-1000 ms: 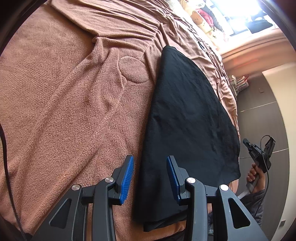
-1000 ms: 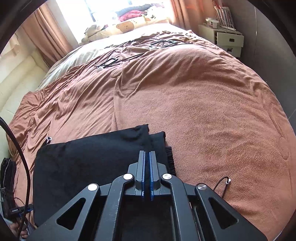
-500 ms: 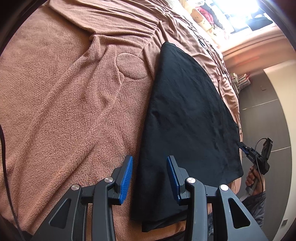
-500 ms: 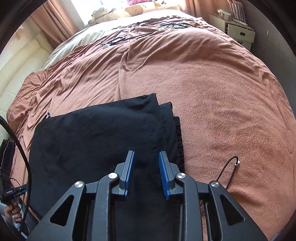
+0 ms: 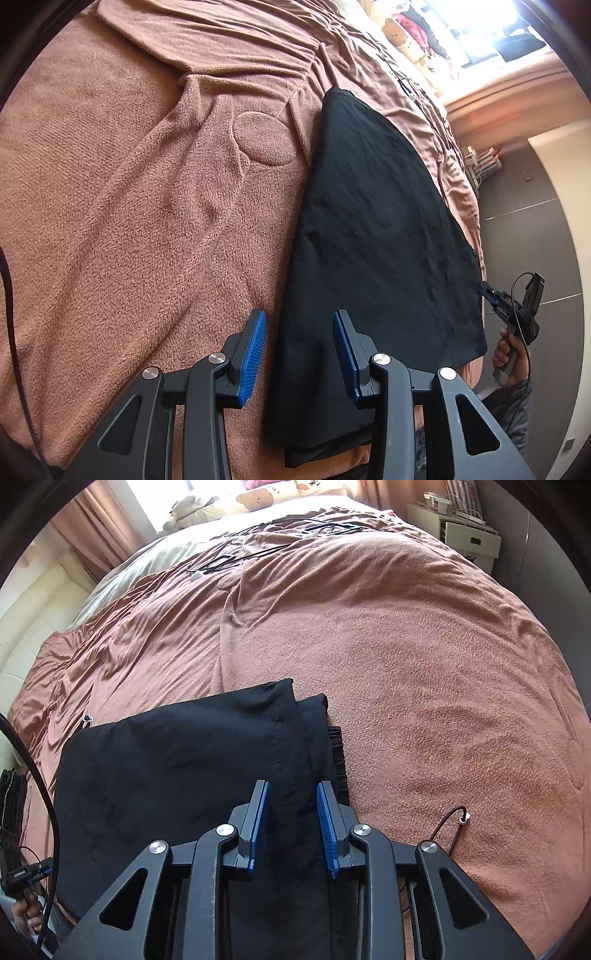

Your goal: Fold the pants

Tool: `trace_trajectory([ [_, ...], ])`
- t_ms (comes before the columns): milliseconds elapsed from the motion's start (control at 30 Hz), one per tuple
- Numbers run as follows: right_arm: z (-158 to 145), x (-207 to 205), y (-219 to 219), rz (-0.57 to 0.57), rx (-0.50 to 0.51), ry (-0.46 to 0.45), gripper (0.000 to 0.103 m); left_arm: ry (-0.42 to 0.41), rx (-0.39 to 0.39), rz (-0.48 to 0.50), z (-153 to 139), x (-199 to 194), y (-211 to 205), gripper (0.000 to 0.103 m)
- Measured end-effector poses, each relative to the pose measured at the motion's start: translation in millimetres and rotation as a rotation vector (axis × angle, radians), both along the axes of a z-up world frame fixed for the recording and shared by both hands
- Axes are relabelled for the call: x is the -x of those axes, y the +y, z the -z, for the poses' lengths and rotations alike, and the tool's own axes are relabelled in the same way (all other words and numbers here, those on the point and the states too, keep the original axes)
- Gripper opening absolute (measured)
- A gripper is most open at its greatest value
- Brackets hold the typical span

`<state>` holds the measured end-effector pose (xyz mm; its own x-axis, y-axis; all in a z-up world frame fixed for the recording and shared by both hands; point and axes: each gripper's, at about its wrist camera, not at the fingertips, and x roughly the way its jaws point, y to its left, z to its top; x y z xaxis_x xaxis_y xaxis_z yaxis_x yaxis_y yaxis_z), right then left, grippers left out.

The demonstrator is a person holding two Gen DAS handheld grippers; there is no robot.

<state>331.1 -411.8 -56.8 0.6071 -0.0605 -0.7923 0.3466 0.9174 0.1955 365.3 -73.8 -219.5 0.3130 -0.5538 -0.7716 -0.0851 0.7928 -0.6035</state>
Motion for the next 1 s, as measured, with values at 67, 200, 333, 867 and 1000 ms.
trace_trajectory([
  [67, 0, 0, -1, 0.001, -0.017, -0.008, 0.024, 0.002, 0.0, -0.001, 1, -2, -1, 0.04],
  [200, 6, -3, -2, -0.004, -0.032, 0.007, 0.024, 0.003, -0.001, -0.004, 3, -6, -4, 0.04],
  [333, 6, -7, 1, -0.017, -0.014, 0.005, 0.001, 0.001, -0.004, -0.002, 2, -8, -4, 0.04],
  [867, 0, 23, -5, 0.052, 0.009, -0.033, 0.0, -0.033, -0.018, 0.017, 5, -46, -7, 0.04],
  [1000, 3, 22, -6, 0.06, 0.001, -0.021, 0.0, -0.037, -0.003, 0.022, 7, -53, -7, 0.04],
])
